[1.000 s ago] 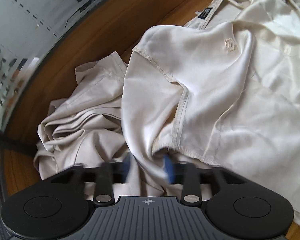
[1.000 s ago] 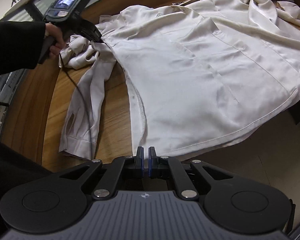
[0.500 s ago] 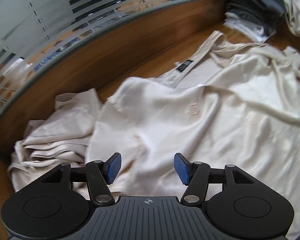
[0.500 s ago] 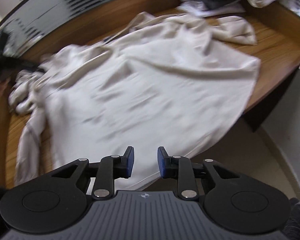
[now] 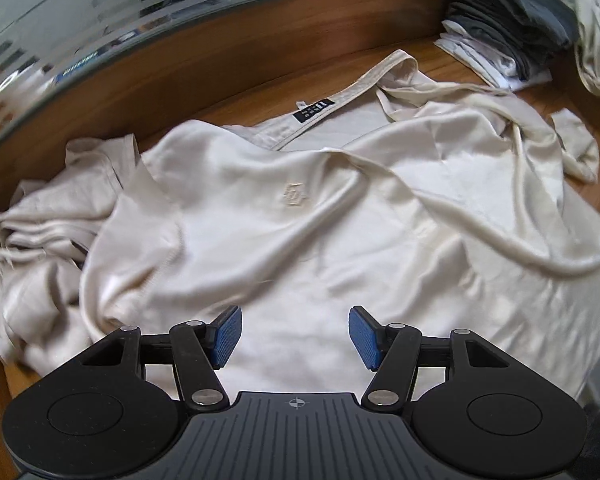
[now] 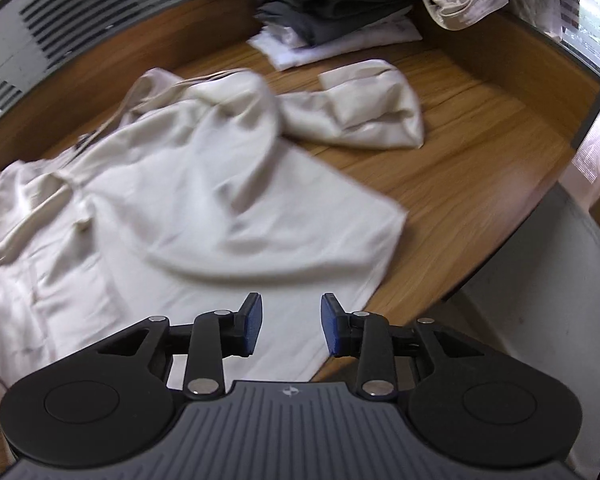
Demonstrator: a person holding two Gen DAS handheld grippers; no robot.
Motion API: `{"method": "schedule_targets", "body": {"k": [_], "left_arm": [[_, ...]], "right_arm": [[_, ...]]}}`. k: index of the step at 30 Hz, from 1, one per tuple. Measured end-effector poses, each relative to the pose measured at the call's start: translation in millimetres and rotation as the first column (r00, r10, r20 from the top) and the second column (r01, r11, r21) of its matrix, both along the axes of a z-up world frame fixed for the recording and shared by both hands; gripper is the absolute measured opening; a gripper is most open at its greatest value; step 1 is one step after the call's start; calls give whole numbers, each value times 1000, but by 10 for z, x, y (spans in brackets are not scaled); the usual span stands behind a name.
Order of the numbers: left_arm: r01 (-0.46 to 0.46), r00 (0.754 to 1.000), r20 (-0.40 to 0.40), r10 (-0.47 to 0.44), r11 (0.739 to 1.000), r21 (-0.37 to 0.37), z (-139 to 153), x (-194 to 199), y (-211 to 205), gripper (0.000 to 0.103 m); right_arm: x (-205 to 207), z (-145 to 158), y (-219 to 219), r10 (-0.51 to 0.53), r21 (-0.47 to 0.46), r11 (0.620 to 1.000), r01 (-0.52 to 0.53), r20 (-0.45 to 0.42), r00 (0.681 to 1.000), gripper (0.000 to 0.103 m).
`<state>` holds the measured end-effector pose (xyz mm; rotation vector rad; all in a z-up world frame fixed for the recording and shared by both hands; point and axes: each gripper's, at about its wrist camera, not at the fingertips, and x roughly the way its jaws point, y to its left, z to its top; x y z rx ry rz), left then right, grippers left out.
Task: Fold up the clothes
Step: 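Open both tools and drop the shirt spread on the desk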
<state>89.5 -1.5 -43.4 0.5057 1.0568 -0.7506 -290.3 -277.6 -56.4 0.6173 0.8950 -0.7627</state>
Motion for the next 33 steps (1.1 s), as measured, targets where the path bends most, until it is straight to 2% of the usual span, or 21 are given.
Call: {"method": "schedule_targets", "body": {"k": [2, 6, 13, 14, 15, 16, 17, 20, 23, 26, 29, 32, 33], "left_arm": [[-56, 998, -4, 56, 998, 7, 0, -87, -97, 63], [-157, 988, -7, 157, 988, 18, -14, -256, -299, 63], [-273, 961, -36, 272, 962, 4, -5, -545, -664, 63], [-276, 961, -38, 276, 961, 1, 1, -577, -730, 63], [-278, 960, -39, 278, 961, -3, 8, -606, -800, 63], [-280, 959, -39, 280, 960, -6, 18, -633, -871, 63], [-281, 959, -42, 280, 960, -12, 32, -661, -934, 63], [-275, 961, -53, 273, 961, -38, 87, -764, -1102, 64], [-259, 965, -62, 256, 965, -47, 123, -880, -1208, 64], [-246, 968, -73, 242, 968, -48, 133, -1002, -1230, 64], [-225, 973, -67, 221, 973, -47, 132, -1111, -1192, 64], [-201, 979, -55, 199, 978, -46, 126, -1212, -1133, 64], [-198, 979, -52, 195, 979, -47, 119, -1245, -1108, 64]], "right_arm": [[-41, -64, -317, 15, 21, 1000, -15, 0, 1000, 46], [-80, -250, -825, 66, 86, 994, -65, -7, 998, 49], [-63, -558, -1396, 165, 214, 963, -164, 17, 986, 49], [-43, -578, -1416, 186, 226, 956, -186, 24, 982, 43], [-20, -593, -1425, 209, 235, 949, -210, 29, 977, 28], [0, -581, -1419, 229, 235, 944, -232, 40, 973, 19], [18, -556, -1407, 246, 232, 939, -252, 54, 968, 4], [96, -440, -1319, 317, 220, 917, -333, 107, 942, 3], [256, -182, -1054, 445, 199, 855, -479, 193, 874, 3], [468, -6, -659, 604, 202, 734, -649, 242, 759, 3], [662, 55, -198, 751, 191, 587, -786, 234, 618, 3], [780, 41, 81, 825, 178, 510, -842, 178, 537, 5], [799, 57, 125, 837, 168, 500, -850, 158, 524, 6]]}}
